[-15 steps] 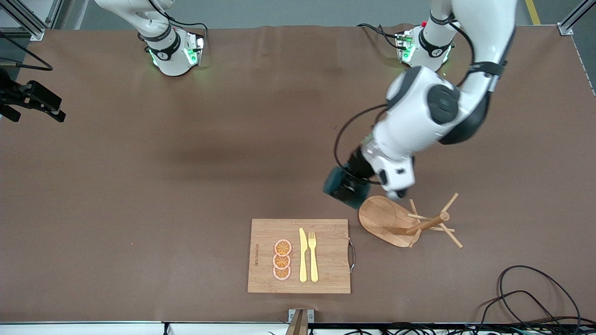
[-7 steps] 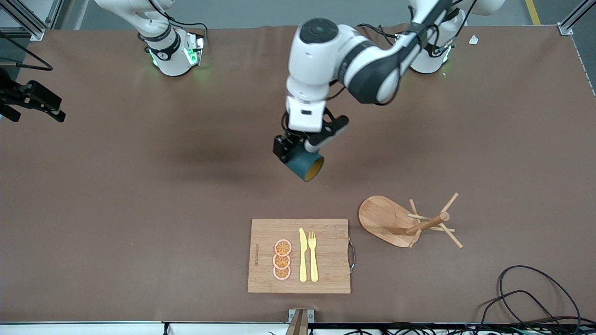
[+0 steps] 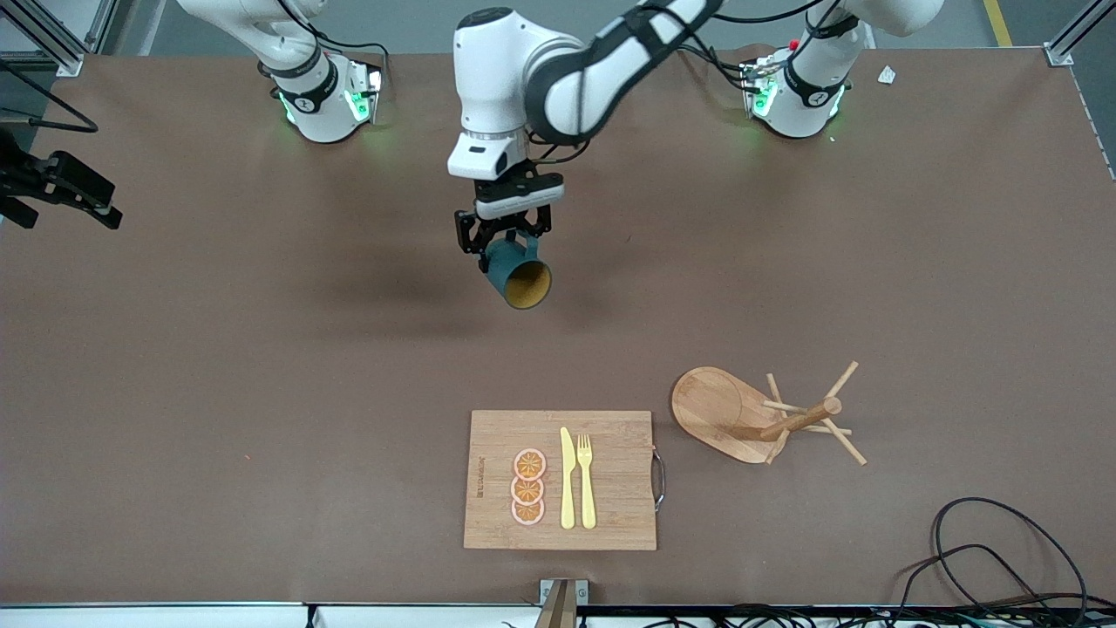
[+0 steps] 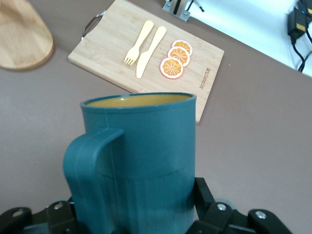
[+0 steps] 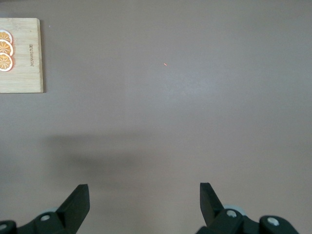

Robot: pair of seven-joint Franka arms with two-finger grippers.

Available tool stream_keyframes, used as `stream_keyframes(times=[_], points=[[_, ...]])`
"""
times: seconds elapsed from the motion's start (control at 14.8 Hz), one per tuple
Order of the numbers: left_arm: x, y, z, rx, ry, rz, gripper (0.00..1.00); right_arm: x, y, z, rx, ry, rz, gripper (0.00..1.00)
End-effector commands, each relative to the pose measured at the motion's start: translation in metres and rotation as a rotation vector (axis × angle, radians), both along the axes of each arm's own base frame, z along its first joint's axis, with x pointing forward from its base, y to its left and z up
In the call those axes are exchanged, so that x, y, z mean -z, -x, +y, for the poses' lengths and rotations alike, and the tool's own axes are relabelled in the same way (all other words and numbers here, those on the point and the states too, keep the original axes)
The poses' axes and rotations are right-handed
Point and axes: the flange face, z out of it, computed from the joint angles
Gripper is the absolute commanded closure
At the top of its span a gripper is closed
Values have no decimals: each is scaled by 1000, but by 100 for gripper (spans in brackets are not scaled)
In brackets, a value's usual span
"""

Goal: Transfer cup from left to right arm and place
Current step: 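Carry the mug toward the table middle and lower it down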

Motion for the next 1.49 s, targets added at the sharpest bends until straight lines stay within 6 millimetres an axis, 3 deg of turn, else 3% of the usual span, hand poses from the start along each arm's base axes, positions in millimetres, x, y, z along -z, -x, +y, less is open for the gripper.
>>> stream_keyframes(times=[0.0,0.41,0.95,1.28,1.35,1.42], points=[[31,25,-17,54,-75,-113,64,-5,7,-1,1,-6,-2,0],[124,74,-34,144,-181,-350,64,-5,7,-2,1,-6,-2,0],[244,108,-23,179,-253,-580,63,-5,7,-2,-10,-5,-1,0],[280,130,-15,162,-282,-617,62,-5,7,-3,-8,-6,-1,0],[280,132,-15,153,-287,-625,59,-5,7,-3,-8,-6,-1,0],[279,133,-15,137,-294,-629,49,-5,7,-3,-8,-6,-1,0]])
